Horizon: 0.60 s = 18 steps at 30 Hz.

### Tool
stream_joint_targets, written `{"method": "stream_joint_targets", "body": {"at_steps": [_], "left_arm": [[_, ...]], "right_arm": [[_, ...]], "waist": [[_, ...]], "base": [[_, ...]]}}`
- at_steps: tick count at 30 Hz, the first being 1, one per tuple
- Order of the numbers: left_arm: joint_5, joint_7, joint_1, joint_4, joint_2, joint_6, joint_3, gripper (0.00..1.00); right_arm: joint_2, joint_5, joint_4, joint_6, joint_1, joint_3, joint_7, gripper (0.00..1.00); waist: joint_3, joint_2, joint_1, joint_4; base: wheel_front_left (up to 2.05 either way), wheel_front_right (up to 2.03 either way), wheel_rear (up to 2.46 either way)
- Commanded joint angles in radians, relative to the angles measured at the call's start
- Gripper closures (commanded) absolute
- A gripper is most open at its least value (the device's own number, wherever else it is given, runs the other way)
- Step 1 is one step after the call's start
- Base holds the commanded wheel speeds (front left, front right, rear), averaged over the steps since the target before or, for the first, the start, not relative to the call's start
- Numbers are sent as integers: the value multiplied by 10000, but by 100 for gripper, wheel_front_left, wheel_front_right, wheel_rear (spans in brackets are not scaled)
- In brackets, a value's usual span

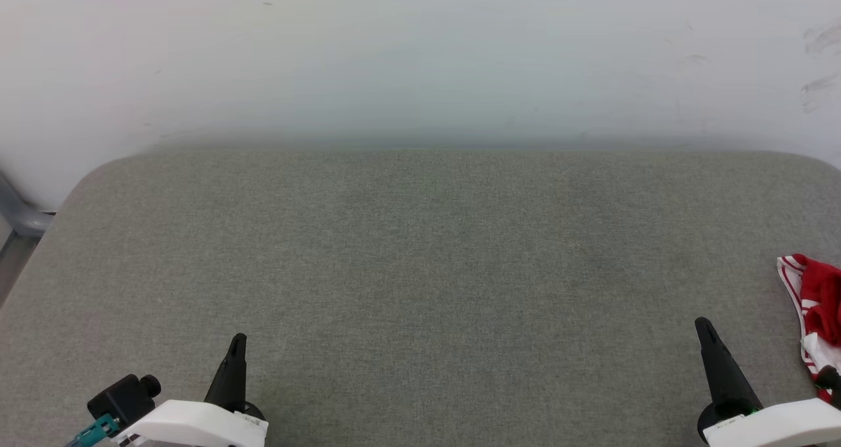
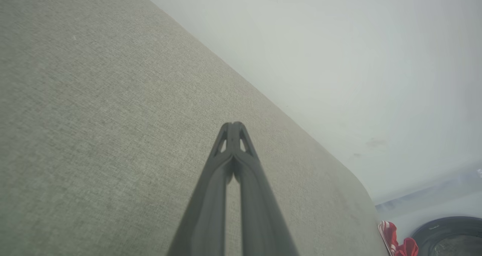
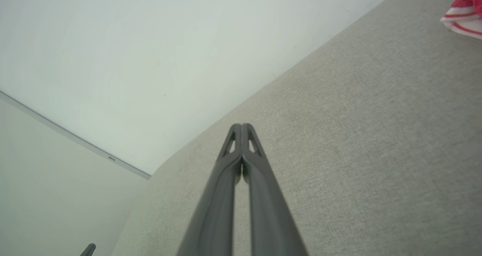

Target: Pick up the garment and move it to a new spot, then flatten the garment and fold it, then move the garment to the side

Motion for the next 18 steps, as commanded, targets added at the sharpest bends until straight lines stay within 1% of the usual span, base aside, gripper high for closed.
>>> {"method": "stream_joint_targets", "body": {"at_steps": [1,18], "left_arm": [[-282,71,-291,-141,14,-61,80,100],[-2323,601,-524,-168,-114,-90,324,100]], "right_arm": [[-87,289,-30,0,-278,12,18,100],[-104,2384,597,0,-813,44,103,100]], "waist": [[5,0,0,-3],[85,0,-1,-54]], "base": [[0,0,0],[0,0,0]]}}
